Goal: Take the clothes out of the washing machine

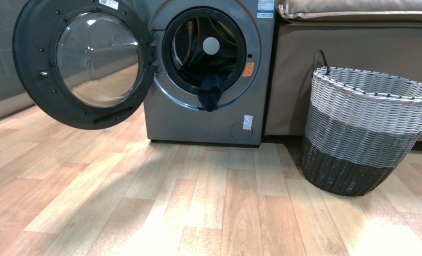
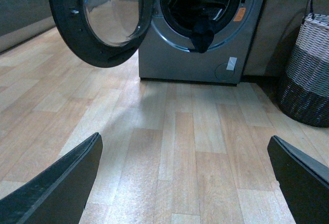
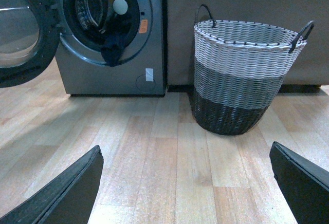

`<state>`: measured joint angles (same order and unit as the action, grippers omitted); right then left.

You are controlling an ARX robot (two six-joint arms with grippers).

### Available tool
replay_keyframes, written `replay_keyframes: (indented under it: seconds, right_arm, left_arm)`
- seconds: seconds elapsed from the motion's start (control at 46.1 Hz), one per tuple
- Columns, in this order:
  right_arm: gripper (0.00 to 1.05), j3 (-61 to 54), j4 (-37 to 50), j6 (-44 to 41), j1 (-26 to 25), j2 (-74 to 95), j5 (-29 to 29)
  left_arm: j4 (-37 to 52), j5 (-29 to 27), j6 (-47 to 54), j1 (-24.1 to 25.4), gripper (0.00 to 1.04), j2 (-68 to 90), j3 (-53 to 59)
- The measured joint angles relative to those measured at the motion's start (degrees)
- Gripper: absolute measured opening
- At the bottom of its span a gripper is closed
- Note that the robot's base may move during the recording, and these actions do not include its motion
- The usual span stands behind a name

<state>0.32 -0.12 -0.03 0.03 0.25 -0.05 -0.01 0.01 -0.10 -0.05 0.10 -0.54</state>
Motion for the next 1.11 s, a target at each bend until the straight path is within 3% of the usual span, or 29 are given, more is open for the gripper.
replay_keyframes:
  seconds: [1.106]
  right_arm:
    - [0.97,0.0,0.0,0.0,0.0,0.0,0.0]
  left_arm:
    - [0.0,0.0,0.0,0.0,0.98,0.0,0.0]
